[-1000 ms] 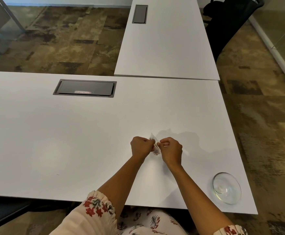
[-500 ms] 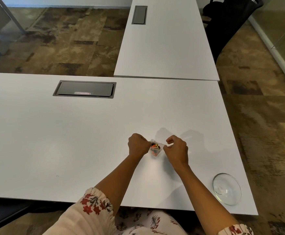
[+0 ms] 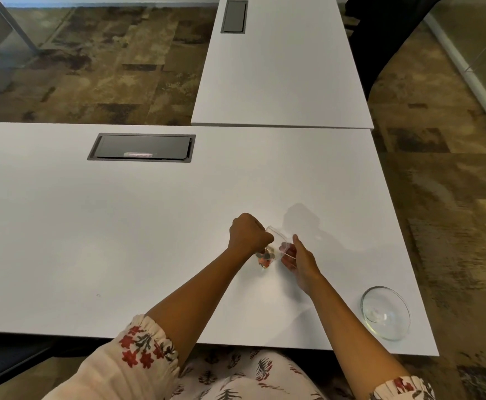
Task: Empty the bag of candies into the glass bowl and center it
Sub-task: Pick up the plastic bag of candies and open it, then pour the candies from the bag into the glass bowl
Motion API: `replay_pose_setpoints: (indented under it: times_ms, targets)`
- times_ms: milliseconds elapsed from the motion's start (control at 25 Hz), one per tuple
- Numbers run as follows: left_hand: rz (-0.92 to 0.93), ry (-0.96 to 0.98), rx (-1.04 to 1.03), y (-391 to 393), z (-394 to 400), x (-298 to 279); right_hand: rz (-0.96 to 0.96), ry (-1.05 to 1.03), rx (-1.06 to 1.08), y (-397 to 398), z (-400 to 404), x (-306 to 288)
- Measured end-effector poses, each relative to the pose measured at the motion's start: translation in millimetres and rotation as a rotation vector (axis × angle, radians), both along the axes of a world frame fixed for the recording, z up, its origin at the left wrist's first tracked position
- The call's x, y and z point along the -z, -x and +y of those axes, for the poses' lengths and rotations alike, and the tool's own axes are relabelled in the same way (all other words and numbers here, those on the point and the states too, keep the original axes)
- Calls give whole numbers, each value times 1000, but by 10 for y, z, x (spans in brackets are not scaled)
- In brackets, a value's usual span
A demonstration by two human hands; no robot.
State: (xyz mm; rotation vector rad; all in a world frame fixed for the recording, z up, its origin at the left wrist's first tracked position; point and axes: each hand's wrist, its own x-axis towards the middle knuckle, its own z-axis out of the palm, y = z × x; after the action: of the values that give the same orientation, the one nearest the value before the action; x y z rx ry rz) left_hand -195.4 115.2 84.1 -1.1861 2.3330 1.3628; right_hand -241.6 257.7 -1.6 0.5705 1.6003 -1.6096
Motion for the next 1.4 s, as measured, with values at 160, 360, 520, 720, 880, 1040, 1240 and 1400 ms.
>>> replay_pose_setpoints:
  times_ms: [160,360,520,720,880,1040,1240,1400]
  targets:
    - [54,-153,11,47,134,-103,-195,221,-67,-18,117,88]
    - [80,-351,45,89,304,-217,-195,349,-98,30,281,73]
    - [108,-357,129,133,401,-233,-224,328,-24,101,467,17]
    - [205,-412,280,162,561,-156,-233,337,62,152,801,-38]
    - [271,-491,304,177,738,-57,-171,348,188,173,1098,-82]
    - [246,-396,381,183,937,91,-71,376,244,266,1443,-159]
    - [187,-238,658,107,1211,322,-13,203,264,379,2080,-189]
    - [102,-159,894,81,1412,464,67,-198,85,361,2522,-119]
